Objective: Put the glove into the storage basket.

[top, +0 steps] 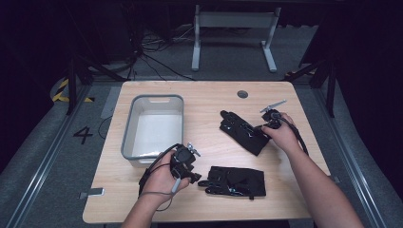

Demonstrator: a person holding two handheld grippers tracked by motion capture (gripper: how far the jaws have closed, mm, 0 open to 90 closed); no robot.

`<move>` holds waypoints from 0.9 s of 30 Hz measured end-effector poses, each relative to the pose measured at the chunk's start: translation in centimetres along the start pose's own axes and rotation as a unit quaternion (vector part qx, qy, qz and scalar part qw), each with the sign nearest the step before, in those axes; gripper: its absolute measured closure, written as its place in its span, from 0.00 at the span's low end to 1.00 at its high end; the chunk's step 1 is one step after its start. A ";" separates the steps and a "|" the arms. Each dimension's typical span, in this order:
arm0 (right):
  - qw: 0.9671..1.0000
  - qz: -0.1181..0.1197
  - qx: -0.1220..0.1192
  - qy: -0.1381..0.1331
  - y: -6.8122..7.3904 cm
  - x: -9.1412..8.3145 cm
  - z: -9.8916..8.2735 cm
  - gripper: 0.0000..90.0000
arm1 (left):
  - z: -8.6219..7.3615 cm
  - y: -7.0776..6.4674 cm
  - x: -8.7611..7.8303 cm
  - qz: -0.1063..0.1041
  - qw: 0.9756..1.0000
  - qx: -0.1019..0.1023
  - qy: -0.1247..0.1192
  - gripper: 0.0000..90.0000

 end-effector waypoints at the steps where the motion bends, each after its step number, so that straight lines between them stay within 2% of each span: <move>1: 1.000 -0.005 -0.006 0.003 0.2 -0.1 0.2 0.96 | 0.0 0.1 0.0 -0.001 1.000 0.000 0.001 0.61; 3: 1.000 -0.007 -0.008 0.004 0.3 -0.2 0.3 0.96 | 0.0 0.1 -0.1 0.000 1.000 0.000 0.001 0.61; 7: 1.000 -0.012 -0.022 -0.017 0.7 -1.1 0.7 0.97 | 0.0 0.2 -0.3 0.000 1.000 0.001 -0.001 0.61; 8: 0.999 -0.013 -0.033 -0.031 1.1 -1.9 1.0 0.97 | 0.0 0.1 -0.3 -0.001 1.000 0.001 -0.002 0.61; 11: 0.998 -0.014 -0.046 -0.047 1.7 -2.9 1.4 0.97 | 0.0 0.1 -0.4 0.000 1.000 0.001 -0.003 0.61; 12: 0.997 -0.014 -0.058 -0.055 2.0 -3.5 1.6 0.97 | 0.0 0.0 -0.4 0.000 1.000 0.002 -0.004 0.61; 13: 0.994 -0.018 -0.080 -0.067 2.9 -4.6 1.8 0.97 | 0.1 -0.2 -0.4 -0.006 1.000 0.005 -0.006 0.61; 14: 0.994 -0.018 -0.080 -0.067 2.9 -4.6 1.8 0.97 | 0.1 -0.2 -0.4 -0.006 1.000 0.005 -0.006 0.61; 15: 0.991 -0.021 -0.103 -0.079 3.9 -5.7 2.0 0.97 | 0.2 -0.4 -0.5 -0.007 1.000 0.005 -0.007 0.61; 17: 0.988 -0.021 -0.118 -0.092 4.7 -6.7 2.1 0.97 | 0.3 -0.4 -0.5 -0.005 1.000 0.007 -0.007 0.62; 19: 0.987 -0.021 -0.124 -0.097 5.0 -7.1 2.1 0.97 | 0.3 -0.4 -0.4 -0.005 1.000 0.007 -0.006 0.62; 23: 0.981 -0.025 -0.154 -0.112 6.7 -9.1 1.7 0.97 | 0.5 -0.4 -0.4 -0.005 1.000 0.011 -0.009 0.62; 26: 0.980 -0.024 -0.160 -0.117 7.2 -9.7 1.3 0.97 | 0.6 -0.6 -0.5 -0.006 1.000 0.012 -0.011 0.62; 27: 0.978 -0.025 -0.168 -0.118 7.7 -10.1 1.0 0.97 | 0.7 -0.7 -0.5 -0.005 1.000 0.016 -0.011 0.62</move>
Point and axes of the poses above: each handheld gripper's, and its own axes: x roughly forward along the jaws, z roughly out of its top, y roughly to its left, the point moved 5 cm from there along x, roughly forward along the jaws, and after that the axes turned 9 degrees about -x, right-handed, at the moved point
